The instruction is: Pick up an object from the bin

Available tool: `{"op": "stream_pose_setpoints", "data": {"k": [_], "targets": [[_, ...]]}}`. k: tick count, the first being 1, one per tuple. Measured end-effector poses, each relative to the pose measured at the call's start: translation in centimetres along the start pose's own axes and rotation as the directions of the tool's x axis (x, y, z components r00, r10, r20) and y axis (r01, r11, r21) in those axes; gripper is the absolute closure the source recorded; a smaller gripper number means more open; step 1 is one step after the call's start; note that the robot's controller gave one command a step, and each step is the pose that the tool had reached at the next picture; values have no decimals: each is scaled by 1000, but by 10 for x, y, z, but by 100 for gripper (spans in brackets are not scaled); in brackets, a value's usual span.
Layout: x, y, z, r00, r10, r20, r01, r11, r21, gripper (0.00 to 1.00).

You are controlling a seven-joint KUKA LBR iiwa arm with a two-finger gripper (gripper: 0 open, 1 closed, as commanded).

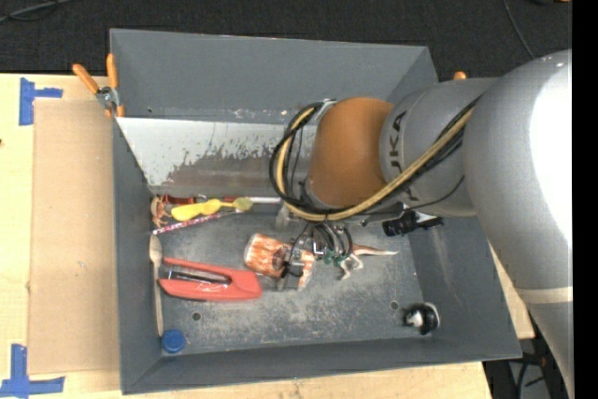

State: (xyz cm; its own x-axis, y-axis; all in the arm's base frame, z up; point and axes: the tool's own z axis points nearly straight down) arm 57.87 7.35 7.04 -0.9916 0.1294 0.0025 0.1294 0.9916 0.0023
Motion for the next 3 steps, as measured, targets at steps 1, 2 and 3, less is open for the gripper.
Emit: {"op": "stream_pose_setpoints", "data": {"k": [1,2,3], "targets": [[-44,-15,0,1000,-26,15,26,1000,-1,0],[-5,1,0,1000,-13,-3,13,1000,-1,100],[-5,1,-1,1000,-13,-3,13,1000,-1,100]]}}
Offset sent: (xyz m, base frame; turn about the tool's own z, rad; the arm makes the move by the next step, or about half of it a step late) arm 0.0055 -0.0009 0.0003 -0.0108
